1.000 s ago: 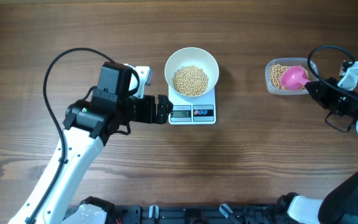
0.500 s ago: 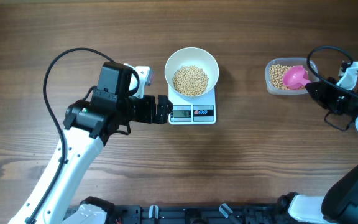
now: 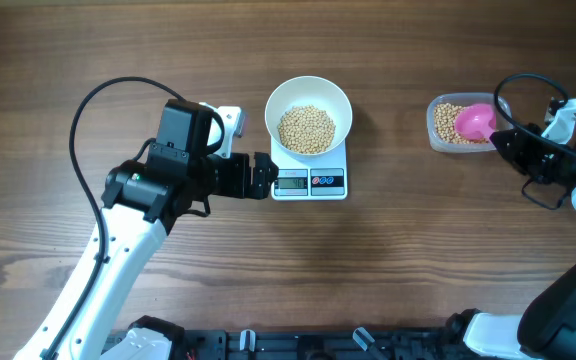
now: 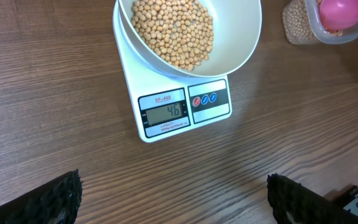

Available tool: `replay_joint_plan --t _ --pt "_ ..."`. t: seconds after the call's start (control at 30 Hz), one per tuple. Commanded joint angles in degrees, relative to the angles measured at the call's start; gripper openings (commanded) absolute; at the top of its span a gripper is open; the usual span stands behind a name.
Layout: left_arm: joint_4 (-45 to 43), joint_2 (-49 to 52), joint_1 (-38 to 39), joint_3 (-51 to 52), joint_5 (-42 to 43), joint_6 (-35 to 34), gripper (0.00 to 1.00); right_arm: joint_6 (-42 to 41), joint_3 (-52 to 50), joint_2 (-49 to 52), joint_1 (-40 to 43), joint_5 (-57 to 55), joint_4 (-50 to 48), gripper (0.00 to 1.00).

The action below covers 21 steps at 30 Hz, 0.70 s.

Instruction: Scoop item into bowl and weigh 150g on scale

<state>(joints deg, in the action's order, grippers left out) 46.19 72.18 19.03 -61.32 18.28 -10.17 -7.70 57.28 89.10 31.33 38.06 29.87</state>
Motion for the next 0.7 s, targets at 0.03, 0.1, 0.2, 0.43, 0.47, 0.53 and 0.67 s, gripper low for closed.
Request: replay_joint_plan --t 0.03,0.1,0.2,0.43,0.47,0.53,0.67 --pt "-0.2 0.2 0.2 0.4 0.7 0.9 1.00 -0.1 1.2 0.7 0.3 -0.1 -0.3 0.10" --pt "-0.2 0.2 0.2 0.4 0.7 0.9 1.00 -1.1 1.2 0.7 0.3 -0.1 -0.3 0.10" --pt "-0.2 0.2 0.2 0.4 0.7 0.9 1.00 -1.5 1.2 0.7 0.3 -0.1 -0.7 0.10" --pt "-0.2 0.2 0.2 0.4 0.7 0.9 1.00 -1.5 1.2 0.7 0.3 0.6 -0.7 0.04" --pt "-0.2 0.2 0.2 0.4 0.7 0.9 1.00 -1.5 1.3 0.7 0.3 1.0 -0.7 0.04" --pt "-0.2 0.2 0.2 0.4 0.7 0.9 1.00 -1.5 2.0 0.6 0.3 3.1 -0.7 0.04" --pt "-0.2 0.2 0.2 0.4 0.7 0.9 1.00 -1.3 4.5 -0.5 0.3 5.7 -0.7 0.04"
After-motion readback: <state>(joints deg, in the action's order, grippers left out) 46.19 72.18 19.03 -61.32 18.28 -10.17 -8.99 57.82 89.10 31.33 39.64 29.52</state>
